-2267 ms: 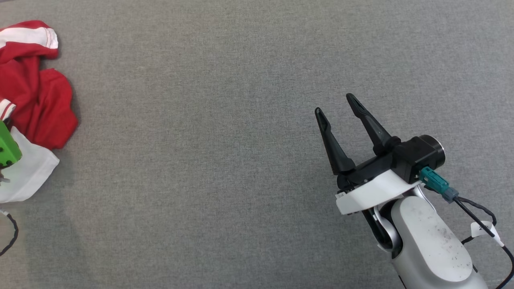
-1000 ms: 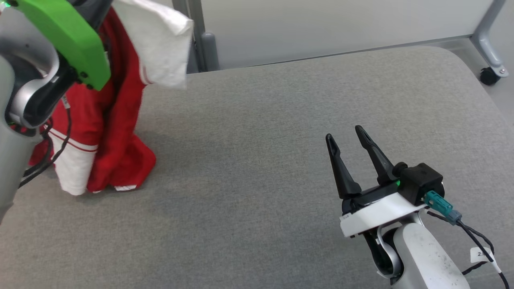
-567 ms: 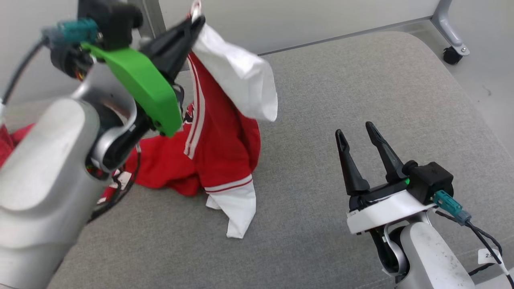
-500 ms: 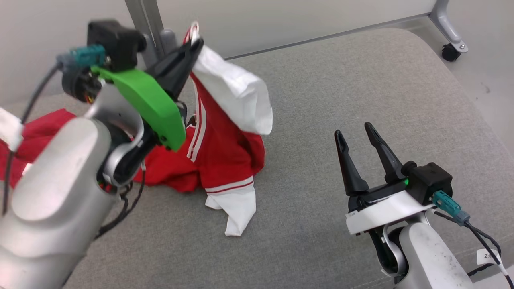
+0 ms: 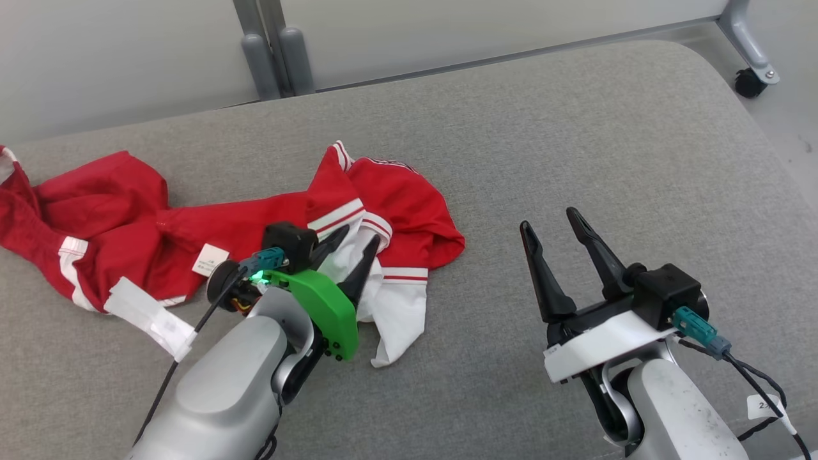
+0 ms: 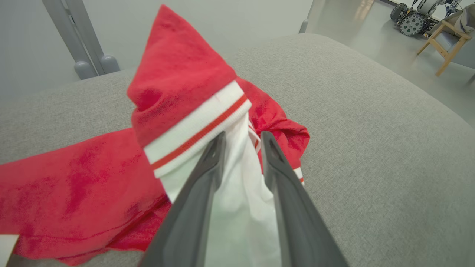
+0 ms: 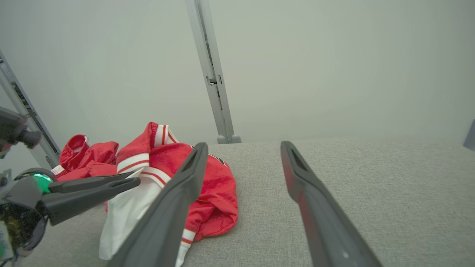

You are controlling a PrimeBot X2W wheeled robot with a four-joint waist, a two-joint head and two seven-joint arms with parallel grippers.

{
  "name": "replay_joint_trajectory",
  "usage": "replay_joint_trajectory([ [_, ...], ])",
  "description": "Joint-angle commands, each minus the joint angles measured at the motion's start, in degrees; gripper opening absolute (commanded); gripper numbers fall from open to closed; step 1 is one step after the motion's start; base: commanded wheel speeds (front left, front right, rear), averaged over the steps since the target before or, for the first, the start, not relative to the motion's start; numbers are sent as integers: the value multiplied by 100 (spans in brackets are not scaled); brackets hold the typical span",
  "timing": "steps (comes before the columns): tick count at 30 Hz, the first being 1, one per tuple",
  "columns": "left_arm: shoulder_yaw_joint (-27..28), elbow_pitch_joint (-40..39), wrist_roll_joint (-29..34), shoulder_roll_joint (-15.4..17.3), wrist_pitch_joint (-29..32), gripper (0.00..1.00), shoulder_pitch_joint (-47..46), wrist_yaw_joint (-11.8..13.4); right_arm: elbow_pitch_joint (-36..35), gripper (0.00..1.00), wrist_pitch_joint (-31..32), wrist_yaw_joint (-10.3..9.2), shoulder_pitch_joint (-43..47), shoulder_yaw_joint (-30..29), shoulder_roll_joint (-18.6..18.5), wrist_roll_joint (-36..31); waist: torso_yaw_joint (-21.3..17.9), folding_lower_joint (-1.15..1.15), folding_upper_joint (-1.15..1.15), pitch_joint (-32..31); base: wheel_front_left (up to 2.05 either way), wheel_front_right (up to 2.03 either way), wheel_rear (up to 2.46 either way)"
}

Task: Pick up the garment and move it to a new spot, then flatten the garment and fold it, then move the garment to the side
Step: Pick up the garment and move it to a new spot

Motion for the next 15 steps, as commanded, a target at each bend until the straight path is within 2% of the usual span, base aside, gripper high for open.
replay_joint_trajectory([
  [1,-1,59,52,-21,-159,100,-133,-40,18,100,-17,0,14,-9,-41,9,144,0,0,-79,0,0,0],
  [4,3,66,140,-16,-431,100,-176,-63,24,100,-17,0,76,-11,-55,4,260,0,0,-174,0,0,0],
  [7,134,-165,180,107,-648,100,-105,51,-1,100,-18,0,131,-30,-59,13,358,0,0,-280,0,0,0],
  [15,818,-1275,297,722,-884,100,766,869,-140,100,-17,0,349,-177,-117,15,543,0,0,-532,0,0,0],
])
